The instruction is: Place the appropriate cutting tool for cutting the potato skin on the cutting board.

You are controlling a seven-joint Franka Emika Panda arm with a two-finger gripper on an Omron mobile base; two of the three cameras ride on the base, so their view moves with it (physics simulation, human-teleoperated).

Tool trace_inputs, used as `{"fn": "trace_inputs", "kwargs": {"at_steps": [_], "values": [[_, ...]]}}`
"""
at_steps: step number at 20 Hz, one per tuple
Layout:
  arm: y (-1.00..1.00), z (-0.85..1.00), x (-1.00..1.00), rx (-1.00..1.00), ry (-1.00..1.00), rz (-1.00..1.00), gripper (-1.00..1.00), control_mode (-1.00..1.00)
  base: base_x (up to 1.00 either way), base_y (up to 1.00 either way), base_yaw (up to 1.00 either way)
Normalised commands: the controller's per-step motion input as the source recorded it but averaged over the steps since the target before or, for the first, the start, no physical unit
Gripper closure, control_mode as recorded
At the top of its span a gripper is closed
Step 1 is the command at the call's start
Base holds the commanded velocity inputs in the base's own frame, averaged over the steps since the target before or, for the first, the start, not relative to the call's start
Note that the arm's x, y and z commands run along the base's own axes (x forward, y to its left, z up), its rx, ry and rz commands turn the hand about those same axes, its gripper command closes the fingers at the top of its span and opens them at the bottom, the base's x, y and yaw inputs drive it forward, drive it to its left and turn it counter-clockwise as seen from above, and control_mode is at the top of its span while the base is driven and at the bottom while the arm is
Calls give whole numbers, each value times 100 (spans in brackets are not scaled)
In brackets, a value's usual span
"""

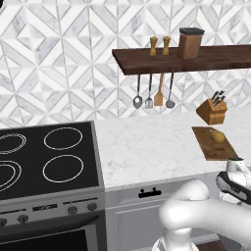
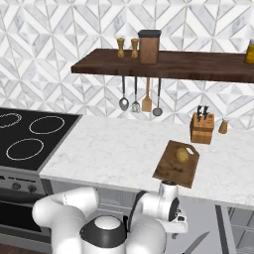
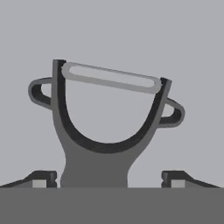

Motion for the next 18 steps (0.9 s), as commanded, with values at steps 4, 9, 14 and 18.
{"fn": "trace_inputs", "kwargs": {"at_steps": [4, 9, 14, 18], "values": [[14, -47, 0, 0, 0, 11, -100, -100, 0, 0, 0], [32, -57, -5, 0, 0, 8, -100, -100, 0, 0, 0], [51, -69, -13, 0, 0, 0, 100, -100, 0, 0, 0], [33, -41, -18, 0, 0, 0, 100, -100, 0, 0, 0]]}}
